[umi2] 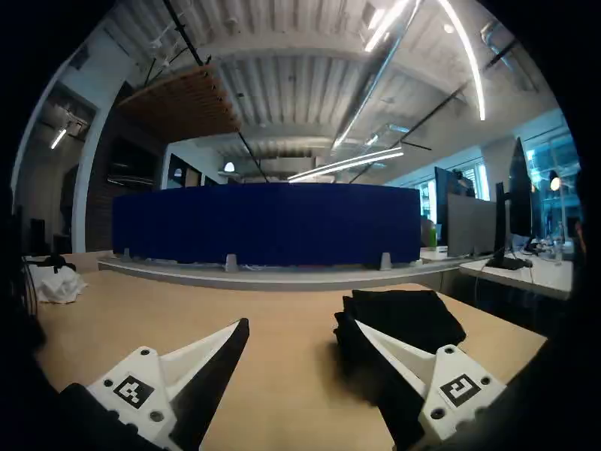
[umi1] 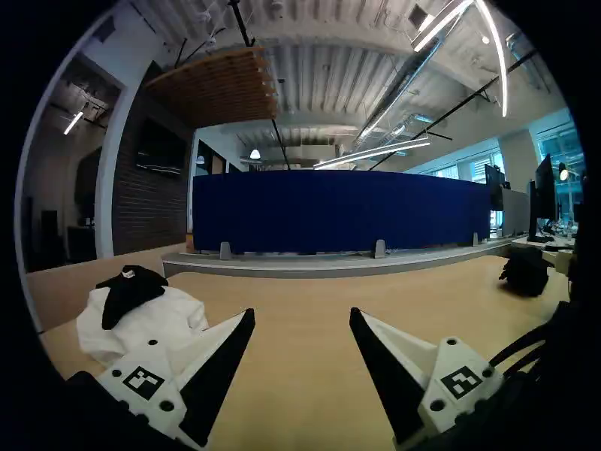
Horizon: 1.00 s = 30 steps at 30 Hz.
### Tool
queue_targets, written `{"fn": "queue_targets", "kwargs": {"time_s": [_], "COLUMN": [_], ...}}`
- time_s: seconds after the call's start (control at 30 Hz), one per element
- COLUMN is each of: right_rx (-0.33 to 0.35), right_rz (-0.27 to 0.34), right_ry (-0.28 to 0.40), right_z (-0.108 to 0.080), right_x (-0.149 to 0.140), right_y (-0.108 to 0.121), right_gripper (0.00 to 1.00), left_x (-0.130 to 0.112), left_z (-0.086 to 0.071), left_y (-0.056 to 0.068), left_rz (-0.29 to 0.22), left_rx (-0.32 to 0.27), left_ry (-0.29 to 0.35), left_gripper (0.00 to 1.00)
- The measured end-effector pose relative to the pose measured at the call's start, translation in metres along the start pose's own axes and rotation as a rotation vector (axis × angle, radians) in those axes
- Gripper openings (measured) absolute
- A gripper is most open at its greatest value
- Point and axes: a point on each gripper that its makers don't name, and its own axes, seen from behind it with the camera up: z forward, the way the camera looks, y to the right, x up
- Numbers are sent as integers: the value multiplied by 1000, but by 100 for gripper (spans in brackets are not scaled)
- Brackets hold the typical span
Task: Fold towel
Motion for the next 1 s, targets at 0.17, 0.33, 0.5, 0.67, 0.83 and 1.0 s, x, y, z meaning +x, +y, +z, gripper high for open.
{"fn": "queue_targets", "kwargs": {"time_s": [0.17, 0.33, 0.5, 0.67, 0.83, 1.0], "right_rx": [1, 6, 4, 4, 4, 4], "right_rz": [0, 1, 2, 1, 1, 1], "right_ry": [-9, -11, -11, -11, -11, -11], "right_z": [0, 2, 3, 3, 3, 3], "right_x": [-5, -7, -7, -7, -8, -8], "right_y": [1, 1, 3, 2, 2, 3], "right_gripper": [99, 100, 100, 100, 100, 100], "left_x": [0, 0, 0, 0, 0, 0], "left_z": [0, 0, 0, 0, 0, 0], "left_y": [0, 0, 0, 0, 0, 1], "left_rz": [0, 0, 0, 0, 0, 0], "left_rx": [0, 0, 0, 0, 0, 0], "left_ry": [0, 0, 0, 0, 0, 0], "left_gripper": [94, 94, 94, 94, 94, 94]}}
